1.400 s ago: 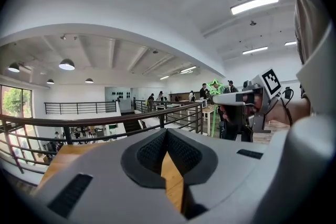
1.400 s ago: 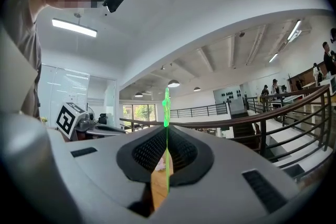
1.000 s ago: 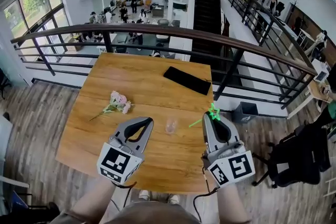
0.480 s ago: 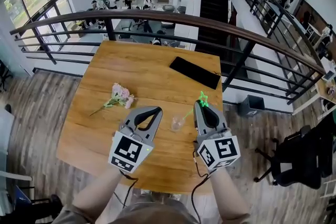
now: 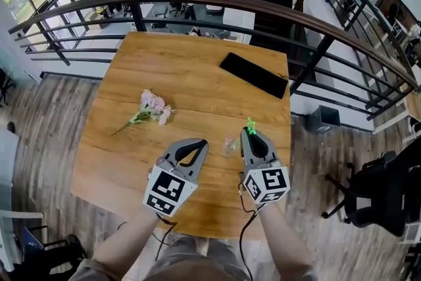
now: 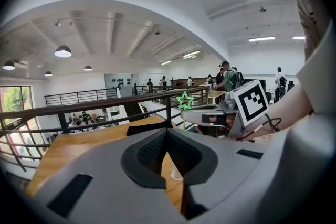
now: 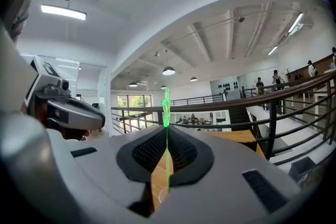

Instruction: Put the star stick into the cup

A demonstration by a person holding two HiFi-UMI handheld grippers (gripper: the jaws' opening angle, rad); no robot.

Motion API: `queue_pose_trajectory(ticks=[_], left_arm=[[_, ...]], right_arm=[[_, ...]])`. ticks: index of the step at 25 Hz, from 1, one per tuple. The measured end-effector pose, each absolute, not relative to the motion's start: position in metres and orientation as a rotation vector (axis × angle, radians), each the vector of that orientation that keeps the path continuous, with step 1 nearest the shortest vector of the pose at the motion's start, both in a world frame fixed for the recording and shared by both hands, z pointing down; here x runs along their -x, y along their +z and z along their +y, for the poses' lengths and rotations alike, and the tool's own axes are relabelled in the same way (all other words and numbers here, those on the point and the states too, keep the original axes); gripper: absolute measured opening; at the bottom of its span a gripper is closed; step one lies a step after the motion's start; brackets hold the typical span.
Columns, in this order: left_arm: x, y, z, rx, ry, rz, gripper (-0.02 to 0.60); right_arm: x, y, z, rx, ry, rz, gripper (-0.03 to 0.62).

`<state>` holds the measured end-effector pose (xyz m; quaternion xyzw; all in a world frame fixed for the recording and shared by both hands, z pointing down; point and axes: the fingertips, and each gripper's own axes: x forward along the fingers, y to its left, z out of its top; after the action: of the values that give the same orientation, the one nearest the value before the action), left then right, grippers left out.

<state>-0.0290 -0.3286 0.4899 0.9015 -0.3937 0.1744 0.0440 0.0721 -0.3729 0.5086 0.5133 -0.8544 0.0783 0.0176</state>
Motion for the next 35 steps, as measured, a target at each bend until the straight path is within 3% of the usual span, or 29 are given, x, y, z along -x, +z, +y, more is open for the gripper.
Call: queue_pose_trajectory(ticks=[14, 15, 17, 18, 23, 33, 35], left_arm=[[0.026, 0.532, -0.312, -2.644, 0.512, -1.148, 0.015], [0.026, 0.532, -0.312, -2.645, 0.511, -1.147, 0.015], [0.025, 0.531, -0.309, -2.644, 0.516, -1.141, 0.015], [0.025, 0.531, -0.308, -2.642, 0.521, -1.139, 0.015], [0.025, 0.514, -0.309, -2.664, 0.512, -1.159, 0.015], [0.034, 0.416, -0.312, -2.821, 0.396, -1.275, 0.015], [0.033, 0.395, -0.307, -2.863, 0.371, -1.297, 0.015]], right_arm=[[-0.063, 0.587, -0.359, -1.416, 0.32, -2.525, 0.034], [-0.062, 0.59, -0.358, -1.396, 0.338, -2.518, 0.057], [-0.061, 0.592, -0.356, -1.365, 0.373, -2.511, 0.214], [-0.062, 0.591, -0.355, -1.359, 0.377, -2.508, 0.253], [-0.068, 0.559, -0.35, -1.368, 0.301, -2.534, 0.322], [-0.085, 0.428, -0.322, -1.469, 0.128, -2.683, 0.321], [-0.092, 0.404, -0.311, -1.499, 0.066, -2.67, 0.222]])
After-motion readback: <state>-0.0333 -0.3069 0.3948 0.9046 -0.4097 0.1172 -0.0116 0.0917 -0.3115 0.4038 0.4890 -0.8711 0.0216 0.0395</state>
